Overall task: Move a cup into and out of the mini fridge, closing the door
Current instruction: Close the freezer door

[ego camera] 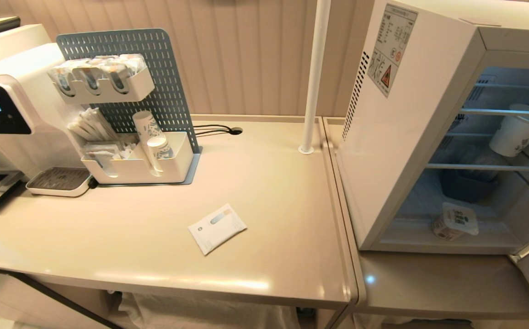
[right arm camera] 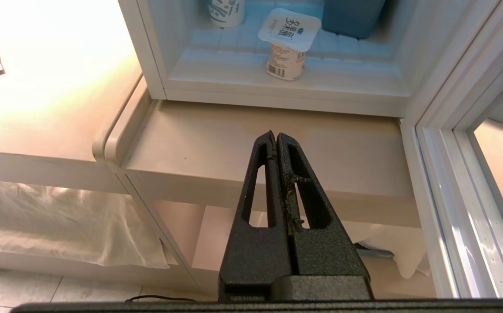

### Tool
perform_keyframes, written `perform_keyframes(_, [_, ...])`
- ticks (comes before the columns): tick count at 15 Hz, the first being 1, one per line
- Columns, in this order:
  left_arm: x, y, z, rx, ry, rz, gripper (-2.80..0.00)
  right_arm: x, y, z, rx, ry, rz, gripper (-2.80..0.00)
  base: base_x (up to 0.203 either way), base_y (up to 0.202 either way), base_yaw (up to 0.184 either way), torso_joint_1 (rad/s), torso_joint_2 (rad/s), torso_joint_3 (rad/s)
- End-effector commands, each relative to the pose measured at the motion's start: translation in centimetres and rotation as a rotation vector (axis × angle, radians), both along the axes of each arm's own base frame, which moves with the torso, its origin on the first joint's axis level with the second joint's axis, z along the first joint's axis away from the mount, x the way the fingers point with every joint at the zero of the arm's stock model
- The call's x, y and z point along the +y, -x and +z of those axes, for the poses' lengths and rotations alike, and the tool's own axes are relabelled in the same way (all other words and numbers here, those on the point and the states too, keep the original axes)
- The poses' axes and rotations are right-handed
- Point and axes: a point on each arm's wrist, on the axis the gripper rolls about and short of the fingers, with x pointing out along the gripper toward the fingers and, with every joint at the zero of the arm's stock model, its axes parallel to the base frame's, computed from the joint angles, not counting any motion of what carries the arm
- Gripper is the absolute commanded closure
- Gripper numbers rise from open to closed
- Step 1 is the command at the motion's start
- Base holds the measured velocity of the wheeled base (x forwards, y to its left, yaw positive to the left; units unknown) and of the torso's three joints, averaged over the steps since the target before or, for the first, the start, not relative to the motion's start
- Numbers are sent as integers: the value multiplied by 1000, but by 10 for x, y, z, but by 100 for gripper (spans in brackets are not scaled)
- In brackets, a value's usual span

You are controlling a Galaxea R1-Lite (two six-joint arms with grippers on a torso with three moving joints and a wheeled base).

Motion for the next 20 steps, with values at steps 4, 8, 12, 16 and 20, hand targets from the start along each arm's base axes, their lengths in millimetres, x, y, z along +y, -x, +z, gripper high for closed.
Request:
perform_keyframes(4, [0, 0, 0, -1, -1, 0, 0, 0, 0, 0, 2, -1, 1, 0, 0, 0, 0, 5, 4, 88])
perform_keyframes(8, [0, 0, 0, -1, -1, 0, 0, 0, 0, 0, 5, -1, 1, 0, 0, 0, 0, 3, 4, 199])
perform_keyframes(12, [0, 0, 0, -1, -1, 0, 0, 0, 0, 0, 4, -1, 1, 0, 0, 0, 0, 3, 1, 151])
perform_keyframes(16, [0, 0, 0, -1, -1, 0, 0, 0, 0, 0, 4, -1, 1, 0, 0, 0, 0, 0, 0, 10])
perform_keyframes(20, [0, 0, 0, -1, -1, 0, 0, 0, 0, 0, 4, -2, 1, 0, 0, 0, 0, 3, 5, 136])
